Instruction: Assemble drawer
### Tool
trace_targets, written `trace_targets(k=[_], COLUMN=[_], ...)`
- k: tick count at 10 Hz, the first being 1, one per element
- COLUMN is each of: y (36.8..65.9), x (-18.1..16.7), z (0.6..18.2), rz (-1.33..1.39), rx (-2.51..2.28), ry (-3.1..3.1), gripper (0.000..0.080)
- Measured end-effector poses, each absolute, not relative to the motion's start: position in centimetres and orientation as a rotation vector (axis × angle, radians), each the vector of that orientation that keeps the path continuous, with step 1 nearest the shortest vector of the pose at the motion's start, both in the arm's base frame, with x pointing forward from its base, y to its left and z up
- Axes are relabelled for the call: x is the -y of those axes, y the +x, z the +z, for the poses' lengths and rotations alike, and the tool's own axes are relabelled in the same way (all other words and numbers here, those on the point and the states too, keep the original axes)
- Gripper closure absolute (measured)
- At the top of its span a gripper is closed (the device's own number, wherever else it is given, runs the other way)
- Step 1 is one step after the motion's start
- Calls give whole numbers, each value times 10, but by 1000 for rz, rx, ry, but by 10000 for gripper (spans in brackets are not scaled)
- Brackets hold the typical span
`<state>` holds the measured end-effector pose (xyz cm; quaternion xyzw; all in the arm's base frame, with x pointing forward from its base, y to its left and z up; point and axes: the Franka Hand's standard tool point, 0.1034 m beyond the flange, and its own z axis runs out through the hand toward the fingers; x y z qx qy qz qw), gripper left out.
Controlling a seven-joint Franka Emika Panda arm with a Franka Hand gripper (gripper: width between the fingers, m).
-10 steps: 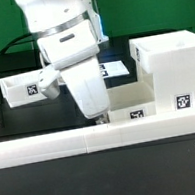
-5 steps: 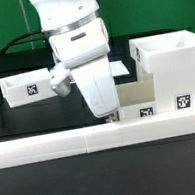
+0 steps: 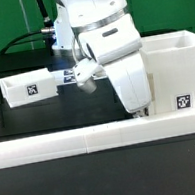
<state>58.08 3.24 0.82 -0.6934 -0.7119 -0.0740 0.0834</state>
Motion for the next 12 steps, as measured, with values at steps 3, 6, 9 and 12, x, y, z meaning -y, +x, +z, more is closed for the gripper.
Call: trace_targets(k=[3, 6, 9, 12], y=[581, 581, 570, 549], x=[-36, -15, 31, 63], z=[9, 11, 22, 40], rz=[-181, -171, -155, -173], rx=[2099, 2102, 2003, 1971], ry=[-2098, -2114, -2232, -2327], gripper=[151, 151, 151, 151])
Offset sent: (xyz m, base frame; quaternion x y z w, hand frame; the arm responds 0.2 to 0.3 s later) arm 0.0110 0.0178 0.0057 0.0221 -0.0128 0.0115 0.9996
